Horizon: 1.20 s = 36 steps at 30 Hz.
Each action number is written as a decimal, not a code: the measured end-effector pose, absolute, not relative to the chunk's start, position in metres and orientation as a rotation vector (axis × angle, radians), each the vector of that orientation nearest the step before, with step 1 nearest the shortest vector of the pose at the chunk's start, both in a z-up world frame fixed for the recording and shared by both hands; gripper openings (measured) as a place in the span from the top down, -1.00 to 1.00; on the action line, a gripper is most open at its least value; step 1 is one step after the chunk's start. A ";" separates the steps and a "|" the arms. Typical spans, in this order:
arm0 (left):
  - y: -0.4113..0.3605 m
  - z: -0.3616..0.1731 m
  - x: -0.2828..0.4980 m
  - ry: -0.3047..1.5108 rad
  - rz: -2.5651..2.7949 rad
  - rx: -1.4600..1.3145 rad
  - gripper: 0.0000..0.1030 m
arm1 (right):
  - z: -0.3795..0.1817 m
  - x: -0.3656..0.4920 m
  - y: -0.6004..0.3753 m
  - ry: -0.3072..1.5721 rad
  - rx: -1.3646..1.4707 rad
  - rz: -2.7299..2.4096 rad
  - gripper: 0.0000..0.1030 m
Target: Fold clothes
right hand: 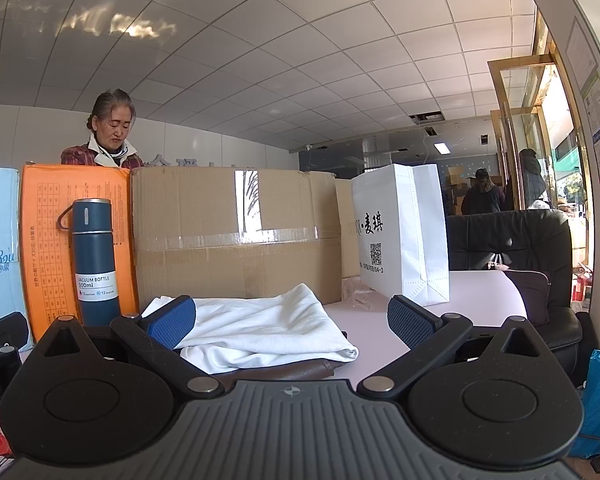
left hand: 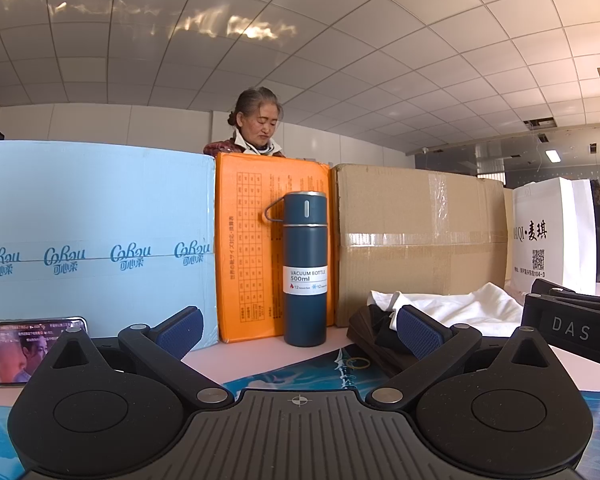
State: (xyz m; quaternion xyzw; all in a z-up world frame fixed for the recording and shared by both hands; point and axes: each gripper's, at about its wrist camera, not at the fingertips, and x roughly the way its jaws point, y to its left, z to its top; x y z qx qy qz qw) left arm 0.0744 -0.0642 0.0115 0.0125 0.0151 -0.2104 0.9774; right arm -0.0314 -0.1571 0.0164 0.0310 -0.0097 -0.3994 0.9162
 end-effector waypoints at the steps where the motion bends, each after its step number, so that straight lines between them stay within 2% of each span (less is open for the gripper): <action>1: -0.064 0.012 0.074 0.030 -0.424 0.025 -1.00 | 0.016 -0.032 -0.157 -0.021 0.064 -0.822 -1.00; 36: -0.064 0.011 0.076 0.028 -0.426 0.027 -1.00 | 0.016 -0.034 -0.159 -0.023 0.069 -0.820 -1.00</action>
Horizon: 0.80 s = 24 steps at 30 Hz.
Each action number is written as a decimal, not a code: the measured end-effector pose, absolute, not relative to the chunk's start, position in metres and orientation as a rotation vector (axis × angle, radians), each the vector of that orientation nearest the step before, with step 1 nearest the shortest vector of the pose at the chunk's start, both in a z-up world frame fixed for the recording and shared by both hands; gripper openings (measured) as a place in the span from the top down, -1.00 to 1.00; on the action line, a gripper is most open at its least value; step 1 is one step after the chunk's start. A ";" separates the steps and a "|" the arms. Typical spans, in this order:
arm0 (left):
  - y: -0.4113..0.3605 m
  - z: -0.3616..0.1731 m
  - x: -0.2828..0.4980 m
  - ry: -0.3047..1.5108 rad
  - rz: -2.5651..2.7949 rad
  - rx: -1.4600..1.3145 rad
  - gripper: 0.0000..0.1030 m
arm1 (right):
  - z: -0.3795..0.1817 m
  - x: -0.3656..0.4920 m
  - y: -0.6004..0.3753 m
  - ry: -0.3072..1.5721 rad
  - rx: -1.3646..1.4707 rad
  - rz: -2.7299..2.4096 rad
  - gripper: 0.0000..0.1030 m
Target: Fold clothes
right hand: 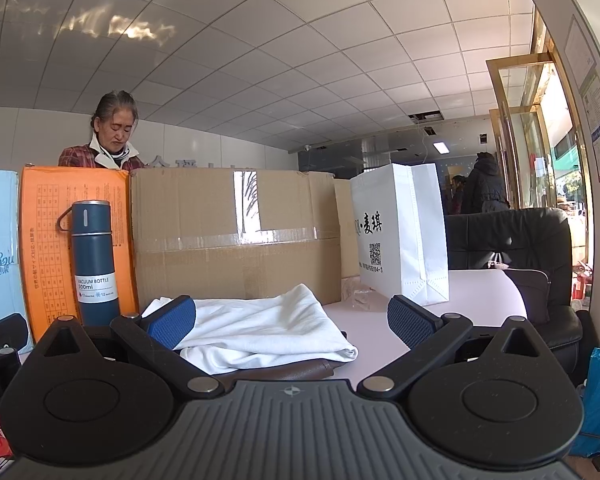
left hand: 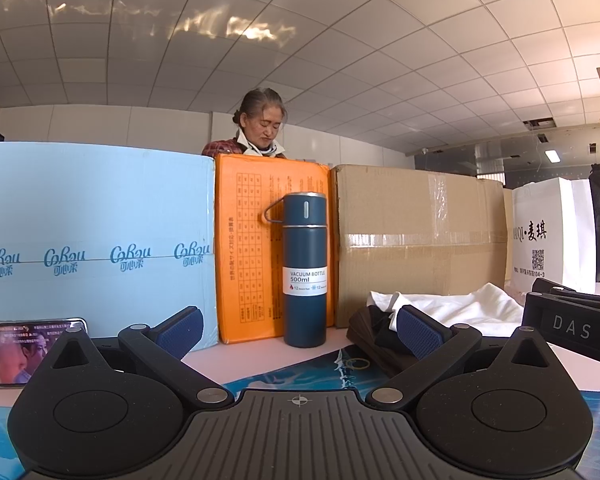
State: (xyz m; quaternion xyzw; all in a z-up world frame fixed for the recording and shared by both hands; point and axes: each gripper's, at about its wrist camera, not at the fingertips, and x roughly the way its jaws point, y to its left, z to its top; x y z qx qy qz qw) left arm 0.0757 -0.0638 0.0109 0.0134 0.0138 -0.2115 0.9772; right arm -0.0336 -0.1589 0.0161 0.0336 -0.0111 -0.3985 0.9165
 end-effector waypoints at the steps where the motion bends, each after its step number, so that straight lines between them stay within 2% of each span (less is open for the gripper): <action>1: -0.064 0.011 0.075 0.027 -0.426 0.027 -1.00 | 0.016 -0.034 -0.159 -0.023 0.069 -0.820 -1.00; 24: -0.064 0.010 0.074 0.024 -0.432 0.031 -1.00 | 0.016 -0.034 -0.159 -0.022 0.069 -0.820 -1.00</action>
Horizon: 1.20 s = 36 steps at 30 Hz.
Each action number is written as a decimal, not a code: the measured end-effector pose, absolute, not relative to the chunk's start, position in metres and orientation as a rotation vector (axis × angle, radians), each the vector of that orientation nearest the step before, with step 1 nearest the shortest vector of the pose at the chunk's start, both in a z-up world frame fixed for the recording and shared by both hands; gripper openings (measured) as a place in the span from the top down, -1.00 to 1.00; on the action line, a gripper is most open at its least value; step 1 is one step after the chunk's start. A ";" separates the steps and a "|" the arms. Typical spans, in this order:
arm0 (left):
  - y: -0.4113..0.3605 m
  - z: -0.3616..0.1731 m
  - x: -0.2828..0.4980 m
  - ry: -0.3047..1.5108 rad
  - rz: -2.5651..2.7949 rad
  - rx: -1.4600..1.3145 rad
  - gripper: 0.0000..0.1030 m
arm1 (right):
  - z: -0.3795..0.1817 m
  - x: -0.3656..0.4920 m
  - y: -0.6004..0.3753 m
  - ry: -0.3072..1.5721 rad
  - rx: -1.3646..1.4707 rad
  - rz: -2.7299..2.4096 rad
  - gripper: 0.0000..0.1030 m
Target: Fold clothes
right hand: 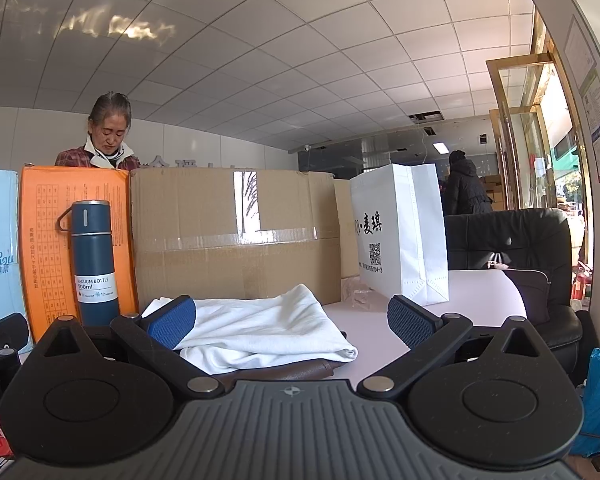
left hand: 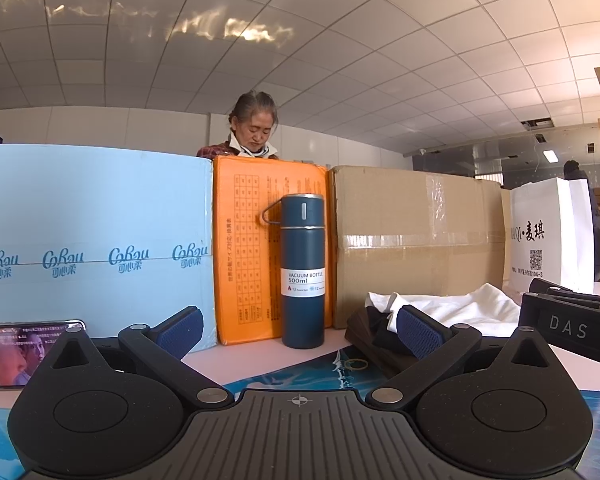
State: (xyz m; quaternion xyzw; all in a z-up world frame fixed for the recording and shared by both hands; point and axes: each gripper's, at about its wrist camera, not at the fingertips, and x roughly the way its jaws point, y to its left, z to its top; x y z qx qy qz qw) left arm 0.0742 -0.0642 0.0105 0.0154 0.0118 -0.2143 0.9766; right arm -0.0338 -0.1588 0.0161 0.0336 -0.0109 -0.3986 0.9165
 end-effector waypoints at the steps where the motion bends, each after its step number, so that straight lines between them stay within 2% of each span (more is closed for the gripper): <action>1: -0.064 0.010 0.074 0.024 -0.432 0.031 -1.00 | 0.016 -0.034 -0.159 -0.023 0.070 -0.820 -1.00; 36: -0.062 0.011 0.073 0.024 -0.455 0.024 -1.00 | 0.016 -0.031 -0.159 -0.021 0.068 -0.818 -1.00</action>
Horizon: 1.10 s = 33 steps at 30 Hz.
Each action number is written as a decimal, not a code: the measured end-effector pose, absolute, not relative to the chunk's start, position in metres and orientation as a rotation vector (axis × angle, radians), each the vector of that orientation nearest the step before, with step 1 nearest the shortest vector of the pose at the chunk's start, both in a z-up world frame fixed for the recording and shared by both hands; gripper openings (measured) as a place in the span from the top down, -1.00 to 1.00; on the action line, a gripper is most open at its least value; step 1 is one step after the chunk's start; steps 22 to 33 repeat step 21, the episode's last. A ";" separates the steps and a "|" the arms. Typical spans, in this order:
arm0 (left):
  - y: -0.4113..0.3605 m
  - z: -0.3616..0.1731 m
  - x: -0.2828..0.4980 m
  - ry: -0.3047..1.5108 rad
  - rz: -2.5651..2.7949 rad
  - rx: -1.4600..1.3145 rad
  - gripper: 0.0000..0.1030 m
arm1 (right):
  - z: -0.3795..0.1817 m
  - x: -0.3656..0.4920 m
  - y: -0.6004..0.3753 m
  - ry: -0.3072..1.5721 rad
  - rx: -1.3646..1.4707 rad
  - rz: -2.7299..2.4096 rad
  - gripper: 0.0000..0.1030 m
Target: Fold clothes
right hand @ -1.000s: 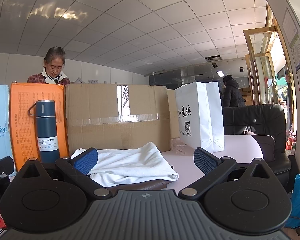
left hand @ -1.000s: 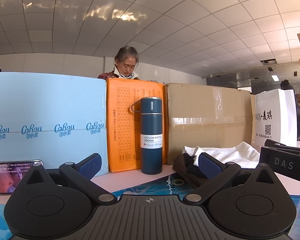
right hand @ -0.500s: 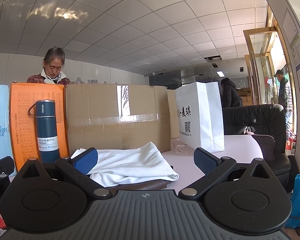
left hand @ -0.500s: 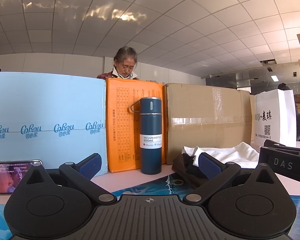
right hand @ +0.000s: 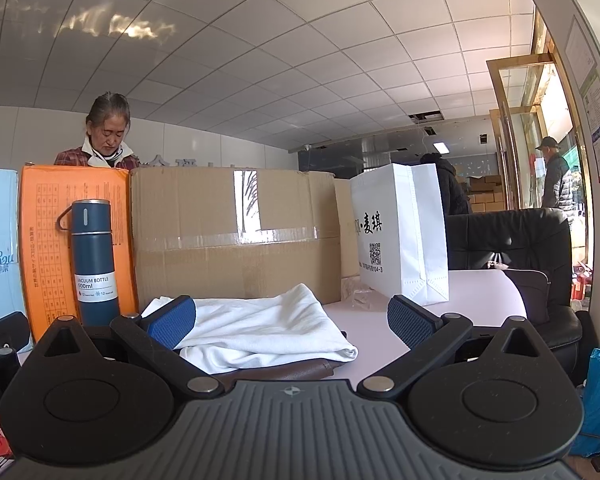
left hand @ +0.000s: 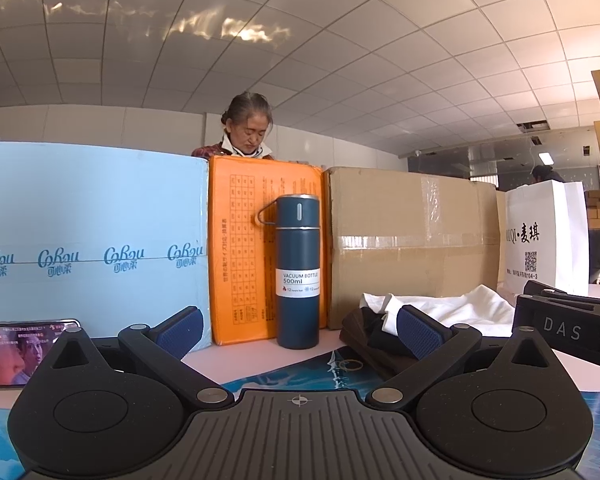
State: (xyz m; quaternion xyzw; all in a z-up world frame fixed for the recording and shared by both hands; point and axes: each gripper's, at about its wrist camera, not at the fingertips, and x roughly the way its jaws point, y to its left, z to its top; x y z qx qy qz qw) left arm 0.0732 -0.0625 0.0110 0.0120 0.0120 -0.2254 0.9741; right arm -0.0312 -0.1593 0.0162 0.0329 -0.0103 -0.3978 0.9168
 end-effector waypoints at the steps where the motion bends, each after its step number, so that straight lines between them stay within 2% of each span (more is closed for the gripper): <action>1: -0.062 0.011 0.073 0.025 -0.456 0.024 -1.00 | 0.016 -0.031 -0.159 -0.020 0.068 -0.818 -1.00; 33: -0.060 0.012 0.072 0.020 -0.467 0.018 -1.00 | 0.016 -0.032 -0.160 -0.020 0.072 -0.817 -1.00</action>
